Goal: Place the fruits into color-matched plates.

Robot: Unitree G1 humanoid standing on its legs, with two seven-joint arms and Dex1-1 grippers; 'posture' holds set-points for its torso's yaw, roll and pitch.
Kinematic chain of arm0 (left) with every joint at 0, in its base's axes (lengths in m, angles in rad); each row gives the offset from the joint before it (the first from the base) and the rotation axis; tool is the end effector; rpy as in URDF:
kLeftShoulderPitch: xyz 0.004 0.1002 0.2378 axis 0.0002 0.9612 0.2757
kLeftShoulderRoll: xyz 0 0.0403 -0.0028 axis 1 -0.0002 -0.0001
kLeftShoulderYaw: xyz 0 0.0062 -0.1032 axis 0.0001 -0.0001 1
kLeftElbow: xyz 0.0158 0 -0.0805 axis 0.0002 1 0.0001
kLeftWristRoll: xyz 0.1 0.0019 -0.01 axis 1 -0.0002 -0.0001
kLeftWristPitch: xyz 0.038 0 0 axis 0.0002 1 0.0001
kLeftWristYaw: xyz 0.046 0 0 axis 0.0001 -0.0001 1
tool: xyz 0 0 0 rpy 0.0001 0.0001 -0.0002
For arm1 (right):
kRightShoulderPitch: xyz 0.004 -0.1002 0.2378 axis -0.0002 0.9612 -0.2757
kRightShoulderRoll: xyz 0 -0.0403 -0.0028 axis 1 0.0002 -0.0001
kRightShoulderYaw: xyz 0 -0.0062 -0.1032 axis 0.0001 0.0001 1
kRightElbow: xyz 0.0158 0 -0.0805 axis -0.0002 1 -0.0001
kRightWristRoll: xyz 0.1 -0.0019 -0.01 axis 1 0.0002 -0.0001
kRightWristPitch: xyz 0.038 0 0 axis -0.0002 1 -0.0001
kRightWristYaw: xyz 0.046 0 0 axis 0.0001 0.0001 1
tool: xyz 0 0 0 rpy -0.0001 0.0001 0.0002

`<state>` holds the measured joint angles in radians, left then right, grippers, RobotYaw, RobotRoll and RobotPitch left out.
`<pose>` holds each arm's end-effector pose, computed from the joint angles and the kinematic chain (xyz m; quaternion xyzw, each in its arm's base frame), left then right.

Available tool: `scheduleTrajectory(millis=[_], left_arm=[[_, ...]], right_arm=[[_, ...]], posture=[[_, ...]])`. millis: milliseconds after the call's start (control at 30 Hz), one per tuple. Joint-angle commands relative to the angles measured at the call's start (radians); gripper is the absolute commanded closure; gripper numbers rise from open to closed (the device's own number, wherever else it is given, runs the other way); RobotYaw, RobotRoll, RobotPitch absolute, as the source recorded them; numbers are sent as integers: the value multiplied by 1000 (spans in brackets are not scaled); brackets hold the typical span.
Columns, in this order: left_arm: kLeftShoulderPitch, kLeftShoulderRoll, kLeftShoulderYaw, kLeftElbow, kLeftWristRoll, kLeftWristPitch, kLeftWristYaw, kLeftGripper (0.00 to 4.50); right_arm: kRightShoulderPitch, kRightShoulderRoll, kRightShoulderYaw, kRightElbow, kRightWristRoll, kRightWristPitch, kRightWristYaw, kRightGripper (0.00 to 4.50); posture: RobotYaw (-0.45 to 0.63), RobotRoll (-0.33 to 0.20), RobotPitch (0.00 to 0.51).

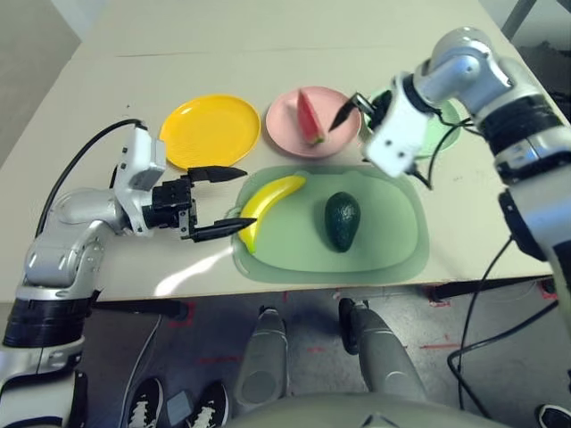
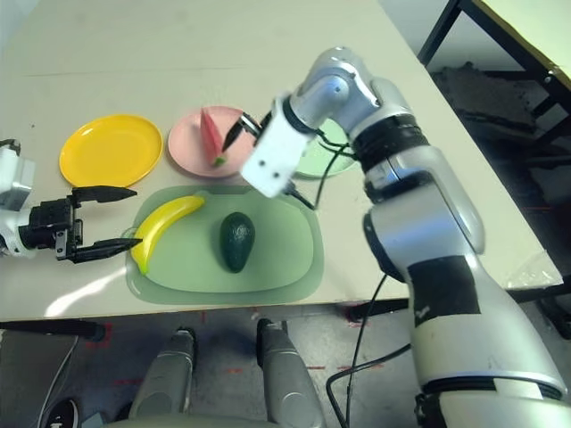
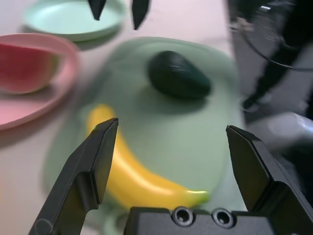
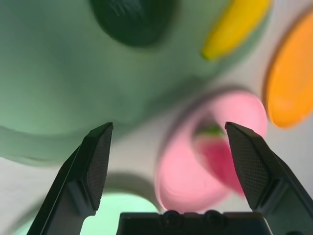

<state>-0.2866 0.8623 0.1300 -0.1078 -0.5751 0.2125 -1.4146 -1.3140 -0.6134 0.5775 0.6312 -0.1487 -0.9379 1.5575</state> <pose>0.2367 0.2803 0.1982 0.1837 -0.0005 -0.6317 0.7532 0.3167 -0.1234 0.3056 -0.7361 -0.1305 0.6178 0.2438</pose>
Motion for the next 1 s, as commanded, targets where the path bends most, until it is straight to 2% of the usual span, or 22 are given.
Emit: scheduleTrajectory(millis=[33,433,1000], left_arm=[[-19,13,-19,3,0,-13,-46,0],[-48,5,-41,25,22,-20,-64,0],[-48,9,-41,28,45,-44,-53,0]], right_arm=[[19,-12,7,-149,60,90,45,15],[111,-6,14,-361,64,206,39,15],[196,59,42,-313,-13,202,0,15]], posture=[[-59,0,213],[-57,0,210],[-28,0,225]])
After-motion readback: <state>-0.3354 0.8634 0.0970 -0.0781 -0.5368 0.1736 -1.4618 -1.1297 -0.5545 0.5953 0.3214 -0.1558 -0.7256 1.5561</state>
